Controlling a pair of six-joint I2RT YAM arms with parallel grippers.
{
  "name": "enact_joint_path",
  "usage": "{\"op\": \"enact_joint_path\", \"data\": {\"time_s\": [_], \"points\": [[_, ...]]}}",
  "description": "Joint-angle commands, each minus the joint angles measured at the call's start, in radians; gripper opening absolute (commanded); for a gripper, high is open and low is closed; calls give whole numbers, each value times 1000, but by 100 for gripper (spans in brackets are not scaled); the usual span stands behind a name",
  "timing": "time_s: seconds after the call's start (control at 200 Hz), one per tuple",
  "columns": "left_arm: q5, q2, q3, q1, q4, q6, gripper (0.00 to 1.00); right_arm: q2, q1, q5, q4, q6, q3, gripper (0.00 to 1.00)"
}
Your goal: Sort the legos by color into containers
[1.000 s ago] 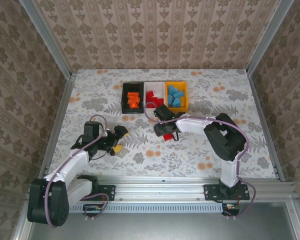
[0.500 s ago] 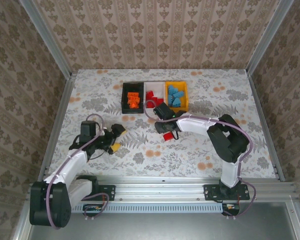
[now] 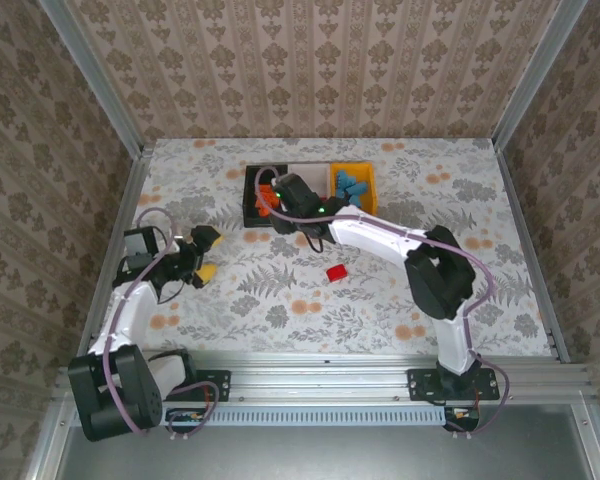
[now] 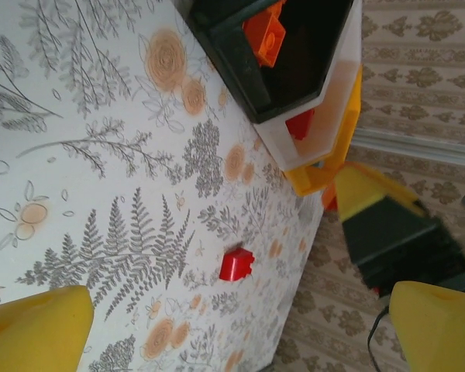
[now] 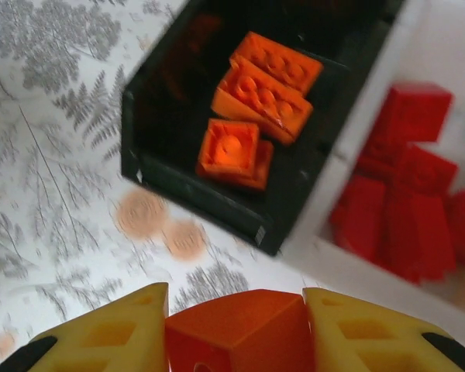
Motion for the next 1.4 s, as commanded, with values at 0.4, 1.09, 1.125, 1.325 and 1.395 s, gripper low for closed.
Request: {"op": "enact_joint_path", "data": {"time_s": [0.4,1.09,1.125,1.325,1.395], "points": [[115,-52,-21,-7,-38,24,100,450,-41,-22,-303,-1,681,45],[83,-195,-113,-50,37,-43,100,-198,-18,156,-107,134,-74,76],[61,-202,-126,-81,61,-58,100,-251,-17,144,-86,162,-181,77],[-65,-161,-151,-273,136,-90,100,-418,-6,46,-93,226,-567,78],[-101,-127,-161,-327,187,-116,100,-435,1,-5,-97,227,-631,77]]}}
